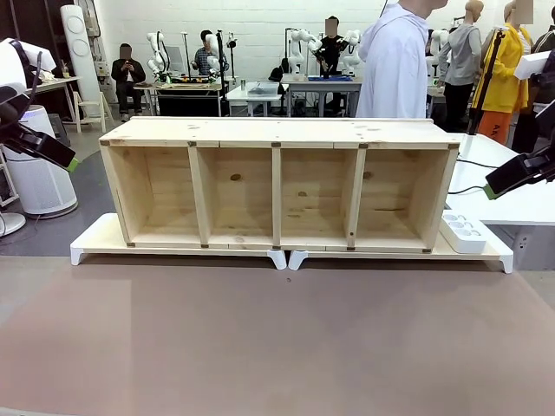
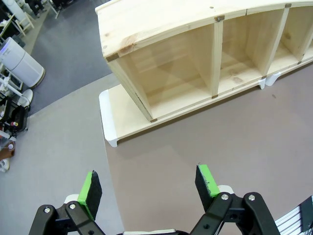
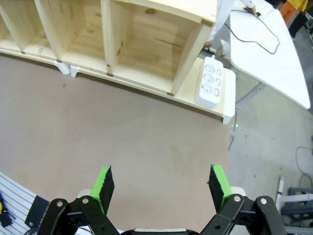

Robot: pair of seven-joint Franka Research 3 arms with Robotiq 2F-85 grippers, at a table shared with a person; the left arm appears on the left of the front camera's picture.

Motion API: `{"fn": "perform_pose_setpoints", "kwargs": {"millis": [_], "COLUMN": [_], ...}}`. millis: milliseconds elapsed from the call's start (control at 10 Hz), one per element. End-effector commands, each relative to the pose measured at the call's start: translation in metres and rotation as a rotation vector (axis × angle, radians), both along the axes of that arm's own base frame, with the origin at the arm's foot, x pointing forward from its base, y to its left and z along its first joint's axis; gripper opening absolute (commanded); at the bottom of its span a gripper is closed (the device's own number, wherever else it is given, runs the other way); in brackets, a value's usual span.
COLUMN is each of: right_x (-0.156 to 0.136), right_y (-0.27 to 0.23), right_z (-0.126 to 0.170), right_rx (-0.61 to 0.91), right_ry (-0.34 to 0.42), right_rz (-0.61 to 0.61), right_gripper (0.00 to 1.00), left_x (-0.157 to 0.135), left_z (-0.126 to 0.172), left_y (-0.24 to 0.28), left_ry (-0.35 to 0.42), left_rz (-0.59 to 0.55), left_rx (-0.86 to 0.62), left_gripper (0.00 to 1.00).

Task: Perform cable management.
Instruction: When the cord part of the Power Cable appears at the lower middle area of the table and stops, grasp the cord part of the Power Cable.

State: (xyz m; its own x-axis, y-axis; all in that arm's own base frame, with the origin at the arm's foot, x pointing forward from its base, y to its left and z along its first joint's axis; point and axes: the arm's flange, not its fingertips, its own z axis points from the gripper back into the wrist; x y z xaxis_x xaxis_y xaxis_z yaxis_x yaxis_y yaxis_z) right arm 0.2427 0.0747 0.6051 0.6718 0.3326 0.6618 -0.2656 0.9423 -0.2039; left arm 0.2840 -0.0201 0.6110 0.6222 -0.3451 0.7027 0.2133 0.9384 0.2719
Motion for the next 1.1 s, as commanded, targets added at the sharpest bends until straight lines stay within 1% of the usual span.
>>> {"fn": "perform_pose_setpoints", "kwargs": {"millis": [0,1000], "right_x": [0.0026,0.0026], "right_y": [0.0007,0.0007], "right_z": [-0.0007,-0.0007], "right_rx": [-0.004,-0.004], "right_ry": [-0.003,-0.003], "right_rz": [0.008,0.008], "right_gripper": [1.00,1.00], "left_x": [0.0021,0.0021], "left_z": [0.0002,0.0002], "left_y": [-0.0013,-0.0013], "left_ry": [-0.011,-0.011], "left_rz": [0.001,0.001], "left_rx": [0.006,0.006], "left_gripper": [1.00,1.00]}}
